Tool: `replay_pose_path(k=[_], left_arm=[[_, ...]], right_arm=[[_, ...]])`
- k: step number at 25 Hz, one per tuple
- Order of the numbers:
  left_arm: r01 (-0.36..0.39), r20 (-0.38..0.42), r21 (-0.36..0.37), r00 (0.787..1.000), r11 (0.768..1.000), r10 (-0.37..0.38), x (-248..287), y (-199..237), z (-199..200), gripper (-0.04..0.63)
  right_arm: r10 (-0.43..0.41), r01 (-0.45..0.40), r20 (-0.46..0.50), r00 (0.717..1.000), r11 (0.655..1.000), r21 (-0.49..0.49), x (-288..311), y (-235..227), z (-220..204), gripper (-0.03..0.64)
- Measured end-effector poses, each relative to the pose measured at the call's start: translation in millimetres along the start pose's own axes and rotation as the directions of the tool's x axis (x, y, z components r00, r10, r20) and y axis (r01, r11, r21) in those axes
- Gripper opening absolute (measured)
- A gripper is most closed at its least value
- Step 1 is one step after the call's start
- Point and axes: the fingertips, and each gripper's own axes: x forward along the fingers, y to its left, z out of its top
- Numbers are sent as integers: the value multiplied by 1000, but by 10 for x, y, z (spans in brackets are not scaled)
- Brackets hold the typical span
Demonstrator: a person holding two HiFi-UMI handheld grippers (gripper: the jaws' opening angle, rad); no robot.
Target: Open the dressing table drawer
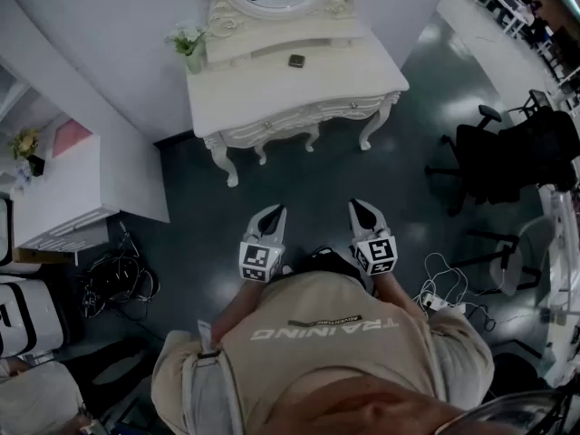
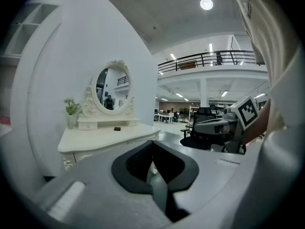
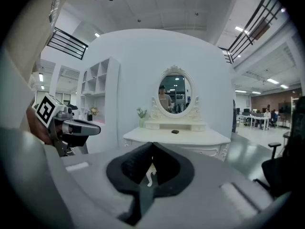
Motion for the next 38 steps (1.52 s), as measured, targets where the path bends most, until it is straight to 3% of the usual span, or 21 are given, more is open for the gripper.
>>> replay_pose_path(k=[7, 13, 22, 28, 32, 34, 38], left_arm=[[28, -2, 34, 1000, 999, -28, 663, -83, 382, 8], [34, 12, 2, 999, 999, -34, 1133, -78, 754, 8], [12, -99, -37, 995, 999, -16, 1703, 139, 652, 8], [37, -107, -61, 993, 997, -43, 2115, 278, 690, 8], [82, -104, -83, 990, 993, -91, 2527, 490, 682, 8], [118, -80, -48, 989, 992, -121, 2720, 613, 770, 8], [203, -68, 150, 979, 968, -195, 2999, 750, 922, 8]], right_arm=[[-18, 18, 16, 1000, 1000, 12, 117, -655, 95, 3], [-12, 11, 40, 999, 1000, 18, 273, -1112, 154, 3], [73, -73, 30, 997, 997, -2, 798, -1480, 105, 3], [33, -33, 8, 999, 995, 94, 978, -1578, -13, 3], [31, -31, -38, 999, 999, 11, 1245, -1640, 27, 3], [12, -12, -37, 999, 1000, -6, 1397, -1709, 144, 3], [-46, 46, -6, 999, 999, 5, 1706, -1832, 430, 3]])
